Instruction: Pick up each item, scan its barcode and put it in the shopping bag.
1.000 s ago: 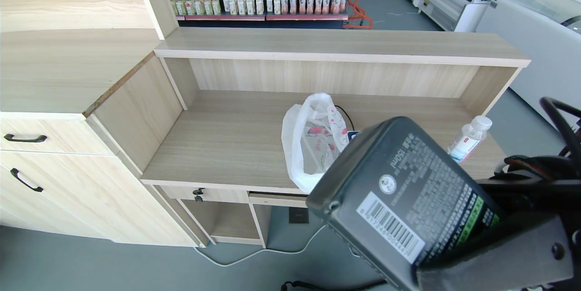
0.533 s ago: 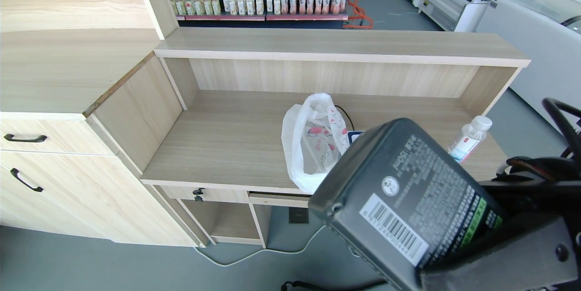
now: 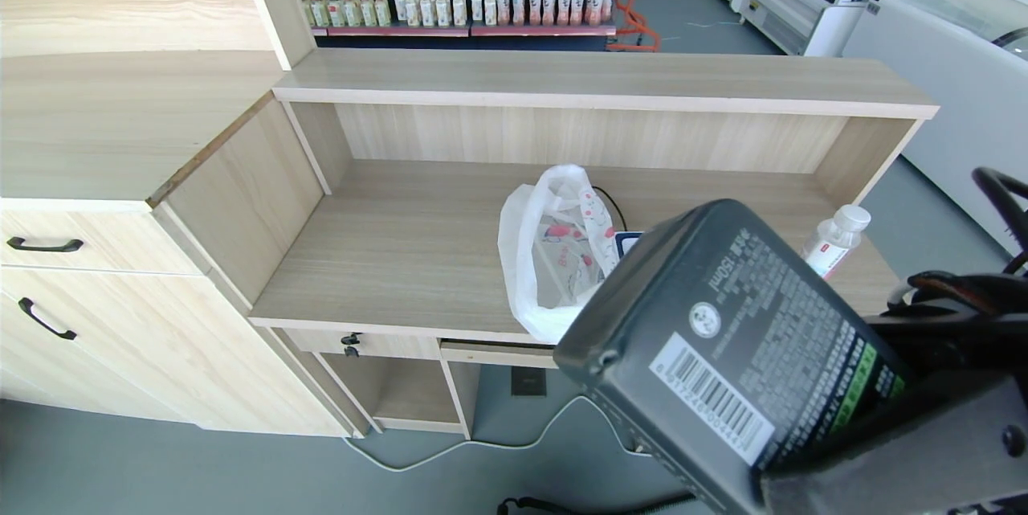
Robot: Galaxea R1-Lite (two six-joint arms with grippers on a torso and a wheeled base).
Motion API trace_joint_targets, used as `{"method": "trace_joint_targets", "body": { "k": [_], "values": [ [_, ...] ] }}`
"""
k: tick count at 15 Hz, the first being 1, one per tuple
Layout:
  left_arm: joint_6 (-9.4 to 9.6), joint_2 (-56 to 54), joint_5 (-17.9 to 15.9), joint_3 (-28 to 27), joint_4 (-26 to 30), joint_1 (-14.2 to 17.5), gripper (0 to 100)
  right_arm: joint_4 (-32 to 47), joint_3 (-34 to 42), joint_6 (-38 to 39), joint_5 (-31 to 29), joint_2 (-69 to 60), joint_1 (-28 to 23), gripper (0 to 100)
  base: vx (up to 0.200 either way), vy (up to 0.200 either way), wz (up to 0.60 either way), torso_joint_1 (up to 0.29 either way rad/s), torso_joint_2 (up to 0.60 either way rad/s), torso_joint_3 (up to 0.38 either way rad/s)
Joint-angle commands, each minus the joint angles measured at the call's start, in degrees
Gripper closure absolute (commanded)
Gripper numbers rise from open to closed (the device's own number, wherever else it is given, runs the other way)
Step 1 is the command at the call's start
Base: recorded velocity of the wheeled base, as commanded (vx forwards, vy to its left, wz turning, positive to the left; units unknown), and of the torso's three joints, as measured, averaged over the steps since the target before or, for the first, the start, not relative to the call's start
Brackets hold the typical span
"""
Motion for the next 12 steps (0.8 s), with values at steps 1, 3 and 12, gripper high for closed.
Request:
{"method": "trace_joint_targets", "body": {
  "k": [1, 3, 12],
  "values": [
    [-0.02, 0.0, 0.0, 0.0, 0.0, 0.0, 0, 0.0, -0.1, 0.0, 0.0, 0.3, 0.1, 100, 0.0, 0.0, 0.0, 0.0, 0.0, 0.0],
    [-0.02, 0.0, 0.0, 0.0, 0.0, 0.0, 0, 0.5, -0.8, 2.9, -0.9, 0.2, -2.0, 100, 0.0, 0.0, 0.0, 0.0, 0.0, 0.0],
    [-0.02, 0.0, 0.0, 0.0, 0.0, 0.0, 0, 9.1, 7.6, 82.1, -38.7, -7.9, -56.8, 100, 0.0, 0.0, 0.0, 0.0, 0.0, 0.0]
  ]
}}
